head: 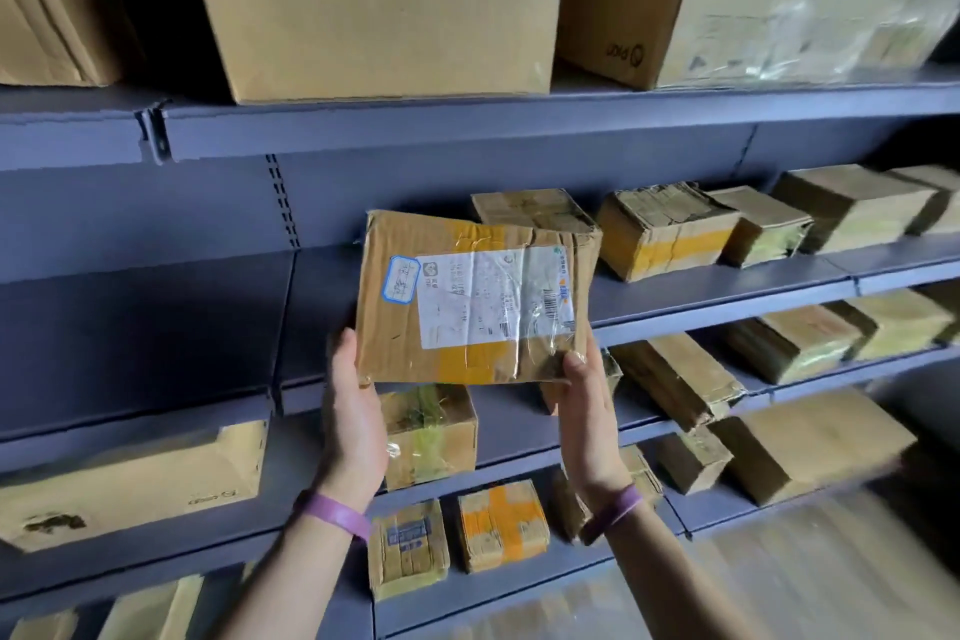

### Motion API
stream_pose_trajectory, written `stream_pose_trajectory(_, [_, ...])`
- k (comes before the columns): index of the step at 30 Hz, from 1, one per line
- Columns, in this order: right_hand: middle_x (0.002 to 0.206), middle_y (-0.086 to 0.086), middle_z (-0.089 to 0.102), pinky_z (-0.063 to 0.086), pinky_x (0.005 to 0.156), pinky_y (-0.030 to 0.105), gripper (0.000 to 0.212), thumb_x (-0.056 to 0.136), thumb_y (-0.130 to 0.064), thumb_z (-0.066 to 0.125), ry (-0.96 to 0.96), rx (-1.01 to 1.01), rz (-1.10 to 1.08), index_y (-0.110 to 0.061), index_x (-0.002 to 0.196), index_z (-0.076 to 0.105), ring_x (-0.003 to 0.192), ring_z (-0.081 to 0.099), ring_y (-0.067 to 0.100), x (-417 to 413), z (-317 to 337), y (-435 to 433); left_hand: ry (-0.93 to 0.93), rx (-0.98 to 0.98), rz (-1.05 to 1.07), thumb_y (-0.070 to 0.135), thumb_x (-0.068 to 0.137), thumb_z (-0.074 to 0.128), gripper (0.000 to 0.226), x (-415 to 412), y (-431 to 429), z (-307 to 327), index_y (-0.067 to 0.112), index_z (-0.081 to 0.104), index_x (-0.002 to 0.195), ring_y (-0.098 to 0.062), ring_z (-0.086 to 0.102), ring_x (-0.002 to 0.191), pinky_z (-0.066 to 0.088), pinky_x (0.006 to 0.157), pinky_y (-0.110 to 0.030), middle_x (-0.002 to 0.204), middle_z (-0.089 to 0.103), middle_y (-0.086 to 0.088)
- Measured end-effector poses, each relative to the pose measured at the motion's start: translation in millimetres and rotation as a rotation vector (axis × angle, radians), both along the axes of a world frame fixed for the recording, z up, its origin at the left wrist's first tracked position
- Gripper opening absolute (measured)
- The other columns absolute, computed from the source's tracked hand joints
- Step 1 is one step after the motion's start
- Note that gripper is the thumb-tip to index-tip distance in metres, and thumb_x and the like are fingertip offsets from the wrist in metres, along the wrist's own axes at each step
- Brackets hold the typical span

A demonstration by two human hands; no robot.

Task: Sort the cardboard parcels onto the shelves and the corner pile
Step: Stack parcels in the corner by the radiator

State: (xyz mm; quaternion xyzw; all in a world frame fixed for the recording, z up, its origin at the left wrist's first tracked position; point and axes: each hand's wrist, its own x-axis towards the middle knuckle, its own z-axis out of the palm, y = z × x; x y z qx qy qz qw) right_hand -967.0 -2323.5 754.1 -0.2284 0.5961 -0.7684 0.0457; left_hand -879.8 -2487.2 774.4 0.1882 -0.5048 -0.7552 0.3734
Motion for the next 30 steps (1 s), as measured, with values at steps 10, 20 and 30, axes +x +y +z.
stream_pose_trajectory(10, [0.151,0.001,0.046,0.04,0.11,0.04,0.069,0.089,-0.052,0.052,-0.049,-0.024,-0.354,-0.026,0.15,0.037,0.138,0.044,0.017,48.8,-5.6,213.4,-0.088,-0.042,-0.404,0.062,0.088,0.046,0.053,-9.7,188.3,-8.7,0.03,0.062,0.127,-0.011,0.054,0.126,0.033,0.114,-0.036,0.126,0.066,0.011])
stream_pose_trajectory(20, [0.152,-0.007,0.044,0.023,0.12,0.051,0.071,0.085,-0.049,0.05,-0.053,-0.066,-0.73,-0.026,0.151,0.036,0.142,0.037,0.013,66.9,-13.5,382.0,-0.205,-0.076,-0.777,0.057,0.098,0.041,0.049,-67.0,358.1,-19.2,0.023,0.056,0.13,-0.015,0.053,0.121,0.038,0.088,-0.022,0.117,0.064,0.011])
stream_pose_trajectory(30, [0.15,-0.003,0.047,0.023,0.12,0.054,0.068,0.087,-0.048,0.049,-0.039,-0.071,-0.97,-0.024,0.149,0.038,0.142,0.038,0.017,-21.6,-26.6,499.3,-0.17,-0.067,-1.055,0.054,0.092,0.048,0.038,-203.5,491.2,-30.1,0.027,0.064,0.114,-0.005,0.065,0.106,0.047,0.087,-0.021,0.111,0.072,0.009])
